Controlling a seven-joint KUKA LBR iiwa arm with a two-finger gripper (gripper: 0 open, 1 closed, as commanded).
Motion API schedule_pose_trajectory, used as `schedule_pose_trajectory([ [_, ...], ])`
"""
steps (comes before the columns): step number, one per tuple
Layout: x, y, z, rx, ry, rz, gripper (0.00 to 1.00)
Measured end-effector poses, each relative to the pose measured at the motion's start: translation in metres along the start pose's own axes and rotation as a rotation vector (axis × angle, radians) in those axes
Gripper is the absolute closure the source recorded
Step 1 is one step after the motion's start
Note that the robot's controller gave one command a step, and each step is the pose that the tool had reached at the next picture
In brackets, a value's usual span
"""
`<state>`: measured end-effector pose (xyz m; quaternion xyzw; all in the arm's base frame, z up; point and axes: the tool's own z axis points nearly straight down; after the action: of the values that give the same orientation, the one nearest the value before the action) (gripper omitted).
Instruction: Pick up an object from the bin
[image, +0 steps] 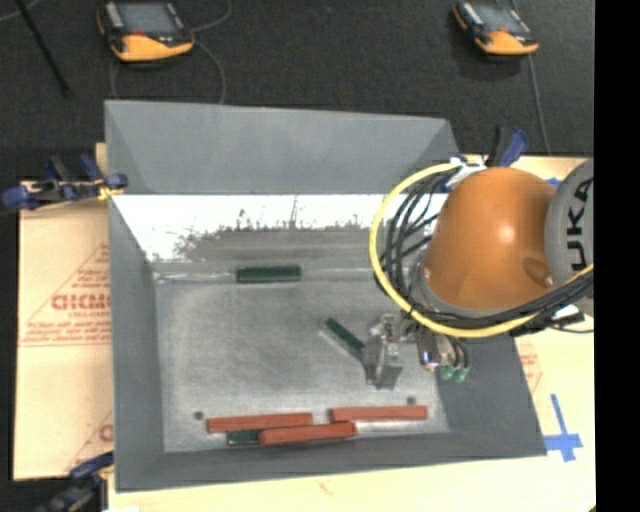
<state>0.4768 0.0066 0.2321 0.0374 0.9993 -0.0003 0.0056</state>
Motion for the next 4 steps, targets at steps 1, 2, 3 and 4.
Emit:
schedule_pose_trajectory([
  [1,0.001,0.0,0.005,0.0,0.008,0.002,0.0],
  [2,-0.059,-0.028,0.118,0.001,0.013,-0.104,0.0],
  [3,-0.093,-0.04,0.165,0.001,0.007,-0.12,0.0],
  [4,-0.093,-0.04,0.161,-0.001,0.004,-0.117,1.0],
])
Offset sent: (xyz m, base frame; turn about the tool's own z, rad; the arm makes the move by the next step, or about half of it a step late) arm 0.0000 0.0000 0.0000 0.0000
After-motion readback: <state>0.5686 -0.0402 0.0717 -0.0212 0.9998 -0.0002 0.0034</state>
